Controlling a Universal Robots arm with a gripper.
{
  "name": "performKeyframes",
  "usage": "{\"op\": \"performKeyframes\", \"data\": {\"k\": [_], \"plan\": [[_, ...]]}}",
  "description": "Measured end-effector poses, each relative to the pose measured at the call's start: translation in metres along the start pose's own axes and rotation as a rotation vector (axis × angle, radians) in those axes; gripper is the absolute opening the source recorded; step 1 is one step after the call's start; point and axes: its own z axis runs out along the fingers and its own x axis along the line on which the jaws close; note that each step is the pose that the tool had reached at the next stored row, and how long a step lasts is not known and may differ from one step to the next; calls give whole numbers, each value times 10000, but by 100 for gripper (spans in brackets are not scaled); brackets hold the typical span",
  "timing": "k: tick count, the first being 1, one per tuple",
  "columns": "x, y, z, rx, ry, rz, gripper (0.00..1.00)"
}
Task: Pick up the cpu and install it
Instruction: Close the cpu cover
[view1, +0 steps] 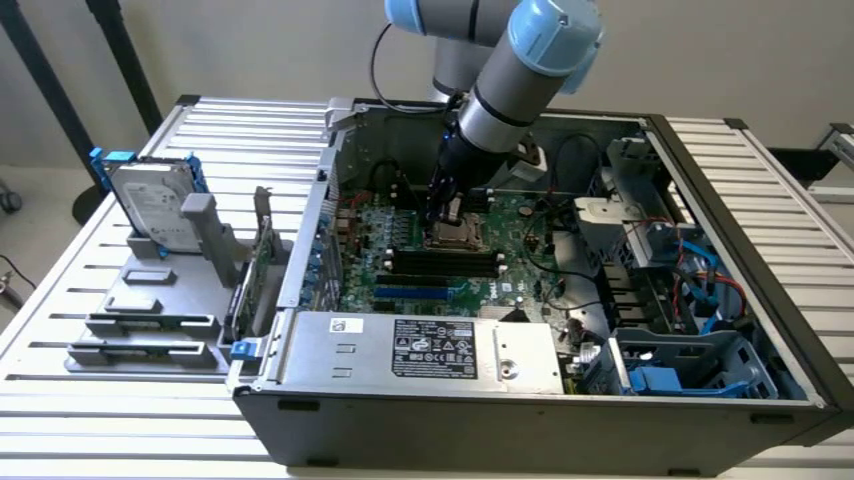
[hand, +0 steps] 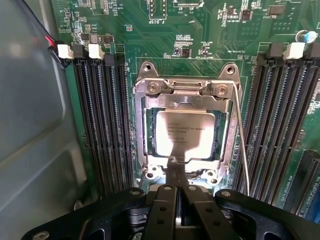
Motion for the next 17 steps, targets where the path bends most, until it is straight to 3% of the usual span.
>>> {"op": "performKeyframes", "data": {"k": [3, 7, 17], "plan": [[1, 1, 2, 4, 50, -15, 11], [-7, -36, -48, 60, 115, -22, 11], [-109, -267, -92, 108, 169, -33, 11]]}}
